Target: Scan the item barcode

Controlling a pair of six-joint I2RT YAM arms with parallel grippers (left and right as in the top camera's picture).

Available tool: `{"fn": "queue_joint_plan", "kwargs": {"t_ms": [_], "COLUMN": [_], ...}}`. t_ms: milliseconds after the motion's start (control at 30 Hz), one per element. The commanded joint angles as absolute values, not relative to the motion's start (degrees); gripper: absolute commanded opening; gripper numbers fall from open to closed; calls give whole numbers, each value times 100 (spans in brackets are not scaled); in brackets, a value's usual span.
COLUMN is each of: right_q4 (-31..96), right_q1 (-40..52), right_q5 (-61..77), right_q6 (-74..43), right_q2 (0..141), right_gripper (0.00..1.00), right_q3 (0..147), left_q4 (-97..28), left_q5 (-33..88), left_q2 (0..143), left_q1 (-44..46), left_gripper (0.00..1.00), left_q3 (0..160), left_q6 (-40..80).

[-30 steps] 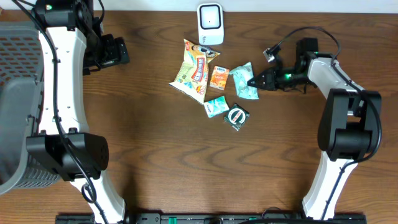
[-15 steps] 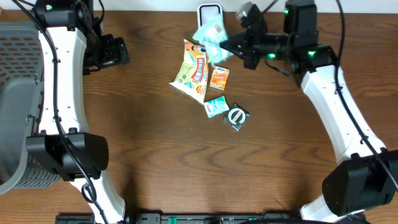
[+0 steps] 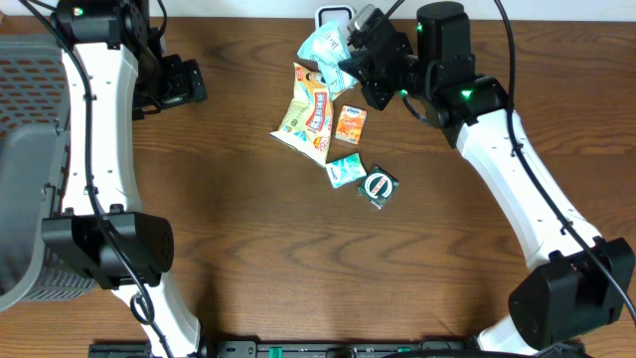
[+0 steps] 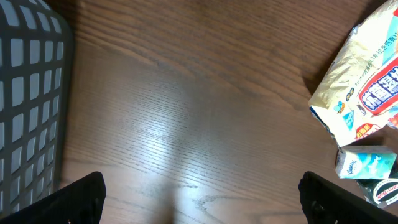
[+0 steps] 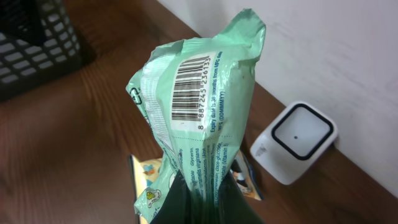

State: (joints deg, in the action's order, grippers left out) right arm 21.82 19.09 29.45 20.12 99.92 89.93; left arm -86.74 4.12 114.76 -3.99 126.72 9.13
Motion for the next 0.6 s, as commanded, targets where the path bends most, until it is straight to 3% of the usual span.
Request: {"fn": "queue_joint_plan", "kwargs": {"t_ms": [0,233,400,567], "right_q4": [2228,2912,3205,3328], "right_q1": [1922,1911,1911,1918], "right_q5": [2484,598,-10,-3441], "right_q6": [2082,2084,2027,982], "right_q2": [9953,10250,10809,11279], "right_gripper": [1,1,1,1], "right_q3": [9019,8774,8757,8757], "left_q4": [-8694,-8694,-8691,-8694], "left_q5": [360,357,360,360], "left_q2": [11509,11509,11509,11509], "left_q1": [-421,-421,-421,-421], "left_gripper": [98,98,98,98], "left_q3": [12693,12693,12693,12693], "left_q6": [878,878,878,880]}}
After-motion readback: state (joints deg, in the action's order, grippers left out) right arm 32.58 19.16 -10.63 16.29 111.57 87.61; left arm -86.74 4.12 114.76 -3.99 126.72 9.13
